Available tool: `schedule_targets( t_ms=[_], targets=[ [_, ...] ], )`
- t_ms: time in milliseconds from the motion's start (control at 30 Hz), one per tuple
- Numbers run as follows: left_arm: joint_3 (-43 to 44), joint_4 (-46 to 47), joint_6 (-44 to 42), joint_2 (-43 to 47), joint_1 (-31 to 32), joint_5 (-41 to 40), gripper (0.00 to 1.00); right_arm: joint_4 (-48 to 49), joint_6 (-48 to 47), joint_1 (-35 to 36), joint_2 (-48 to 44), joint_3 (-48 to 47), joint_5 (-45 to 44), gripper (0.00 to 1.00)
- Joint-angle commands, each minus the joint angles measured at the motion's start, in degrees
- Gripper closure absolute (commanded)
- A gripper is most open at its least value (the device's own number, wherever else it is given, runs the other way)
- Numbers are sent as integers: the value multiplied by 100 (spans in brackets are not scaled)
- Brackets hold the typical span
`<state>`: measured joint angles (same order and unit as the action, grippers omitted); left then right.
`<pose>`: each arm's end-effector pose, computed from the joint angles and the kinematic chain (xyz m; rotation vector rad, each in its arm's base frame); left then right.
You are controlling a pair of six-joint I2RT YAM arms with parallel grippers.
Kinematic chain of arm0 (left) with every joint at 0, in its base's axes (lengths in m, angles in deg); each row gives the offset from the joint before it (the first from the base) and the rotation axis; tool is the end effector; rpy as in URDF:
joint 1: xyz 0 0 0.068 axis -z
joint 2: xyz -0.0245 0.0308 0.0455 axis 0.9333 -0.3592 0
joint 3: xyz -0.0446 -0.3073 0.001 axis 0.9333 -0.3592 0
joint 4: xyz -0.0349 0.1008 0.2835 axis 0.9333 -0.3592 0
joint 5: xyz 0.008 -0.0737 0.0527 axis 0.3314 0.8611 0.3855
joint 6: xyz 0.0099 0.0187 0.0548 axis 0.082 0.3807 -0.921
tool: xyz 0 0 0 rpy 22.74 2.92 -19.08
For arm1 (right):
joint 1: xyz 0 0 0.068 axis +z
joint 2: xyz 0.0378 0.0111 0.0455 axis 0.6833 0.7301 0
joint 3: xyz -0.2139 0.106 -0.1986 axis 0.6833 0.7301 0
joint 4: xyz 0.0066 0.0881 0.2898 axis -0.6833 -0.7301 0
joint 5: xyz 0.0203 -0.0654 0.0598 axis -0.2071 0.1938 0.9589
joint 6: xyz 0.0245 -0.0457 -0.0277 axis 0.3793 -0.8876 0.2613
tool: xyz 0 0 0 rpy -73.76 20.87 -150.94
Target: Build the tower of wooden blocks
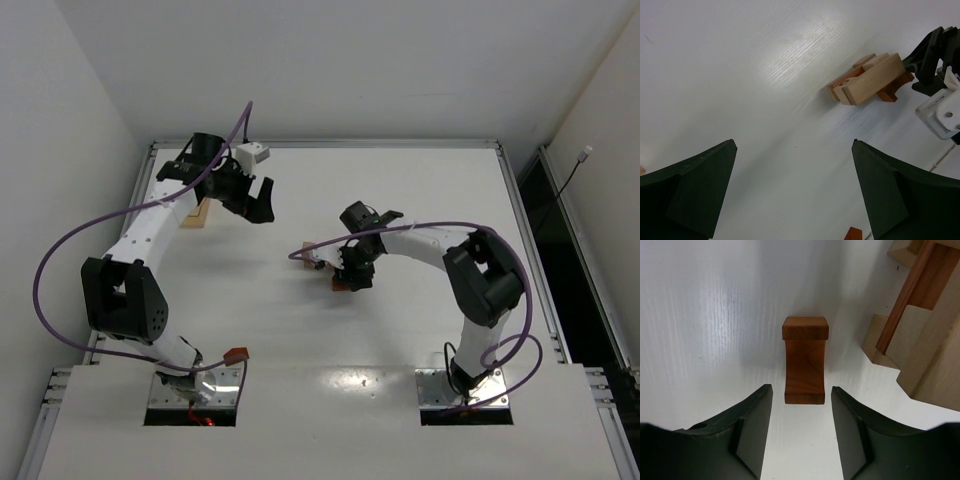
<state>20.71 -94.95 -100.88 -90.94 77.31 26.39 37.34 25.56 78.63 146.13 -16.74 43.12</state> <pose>0.3806 -0.0773 0.3474 0.6313 2.3343 -0.6185 0.3061 0.2367 0.1543 -1.9470 2.0353 0.4559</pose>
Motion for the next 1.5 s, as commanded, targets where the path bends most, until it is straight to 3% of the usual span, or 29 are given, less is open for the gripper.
schedule_targets(
  t_ms=[0,100,500,733,833,1067,1200,1300,1467],
  targets=[
    [223,98,-38,-63,-71,144,1,-42,-58,103,24,-73,-1,54],
    [223,98,-38,-63,-71,144,1,-42,-58,156,-38,68,-1,58],
    [170,230,-38,113,-124,311,1,-208,-172,332,-450,507,-221,96],
    [-347,906,392,789,-124,163,1,-1086,-277,332,-1004,113,402,100],
    [-795,1468,681,1290,-124,-83,1,-2190,-540,218,-1057,-431,1147,100],
    [-1973,2716,446,2652,-72,-190,1,-3775,-928,-28,-1128,-1337,2283,100],
    [-2097,2115,-554,3136,140,-103,1,-4489,-1208,-265,-1189,-1549,2679,100],
    [-2158,1411,-2300,3679,332,267,1,-4542,-1087,-389,-1241,-1549,2819,100],
    [-3455,951,-5032,5103,711,4,1,-4542,-797,-687,-1111,-1804,3408,100]
  ],
)
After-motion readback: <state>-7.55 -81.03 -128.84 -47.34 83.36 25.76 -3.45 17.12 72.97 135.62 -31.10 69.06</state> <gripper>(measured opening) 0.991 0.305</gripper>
